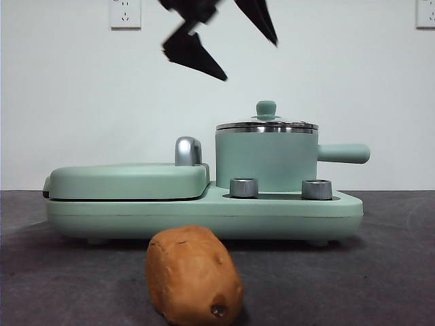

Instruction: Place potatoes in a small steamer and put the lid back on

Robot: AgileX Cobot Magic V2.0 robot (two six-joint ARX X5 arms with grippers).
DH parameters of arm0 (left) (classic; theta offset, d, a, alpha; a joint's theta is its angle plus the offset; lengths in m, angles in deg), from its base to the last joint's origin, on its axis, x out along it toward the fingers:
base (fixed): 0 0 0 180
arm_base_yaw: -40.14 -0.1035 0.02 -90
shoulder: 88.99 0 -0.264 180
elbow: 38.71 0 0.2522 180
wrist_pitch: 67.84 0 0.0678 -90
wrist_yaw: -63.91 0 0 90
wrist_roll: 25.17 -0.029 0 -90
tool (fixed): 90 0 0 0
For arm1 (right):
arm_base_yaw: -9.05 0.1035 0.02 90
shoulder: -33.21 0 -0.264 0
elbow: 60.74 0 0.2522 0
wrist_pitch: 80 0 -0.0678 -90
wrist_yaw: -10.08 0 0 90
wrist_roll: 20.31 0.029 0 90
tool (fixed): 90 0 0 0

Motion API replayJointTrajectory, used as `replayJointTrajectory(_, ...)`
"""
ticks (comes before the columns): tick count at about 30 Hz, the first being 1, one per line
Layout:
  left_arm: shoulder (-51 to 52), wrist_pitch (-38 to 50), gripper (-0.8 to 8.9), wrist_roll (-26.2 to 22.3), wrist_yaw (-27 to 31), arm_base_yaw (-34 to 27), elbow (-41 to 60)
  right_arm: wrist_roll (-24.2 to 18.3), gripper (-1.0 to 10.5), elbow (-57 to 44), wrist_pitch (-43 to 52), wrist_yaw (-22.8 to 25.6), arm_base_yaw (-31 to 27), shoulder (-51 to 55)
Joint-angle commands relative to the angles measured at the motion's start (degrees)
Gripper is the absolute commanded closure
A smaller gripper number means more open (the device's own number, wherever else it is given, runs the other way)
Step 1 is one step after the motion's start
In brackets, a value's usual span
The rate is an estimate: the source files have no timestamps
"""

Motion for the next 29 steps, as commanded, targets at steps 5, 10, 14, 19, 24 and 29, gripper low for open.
replayJointTrajectory(5,-10.25,0.59,2.58,-3.67,5.99,3.13,-9.88,0.04,4.5,0.68,0.37,0.02,0.02,-0.35)
replayJointTrajectory(10,-12.94,2.29,2.60,-3.10,11.96,3.58,-10.19,0.04,4.5,0.68,0.28,0.00,0.02,-0.35)
replayJointTrajectory(14,-12.94,4.28,3.19,-2.67,11.04,3.56,-10.19,-0.04,4.5,0.68,-0.83,0.02,0.02,-0.37)
replayJointTrajectory(19,-13.94,4.22,3.56,-2.23,11.10,3.56,-10.19,-0.07,4.5,0.68,-2.10,0.00,0.02,-0.35)
replayJointTrajectory(24,-14.53,4.35,3.91,-0.87,11.13,3.54,-10.19,-0.07,4.5,0.68,-2.60,0.02,0.02,-0.35)
replayJointTrajectory(29,-14.64,4.35,6.39,-0.76,11.21,3.56,-10.19,-0.07,4.5,0.68,-2.58,0.02,0.02,-0.35)
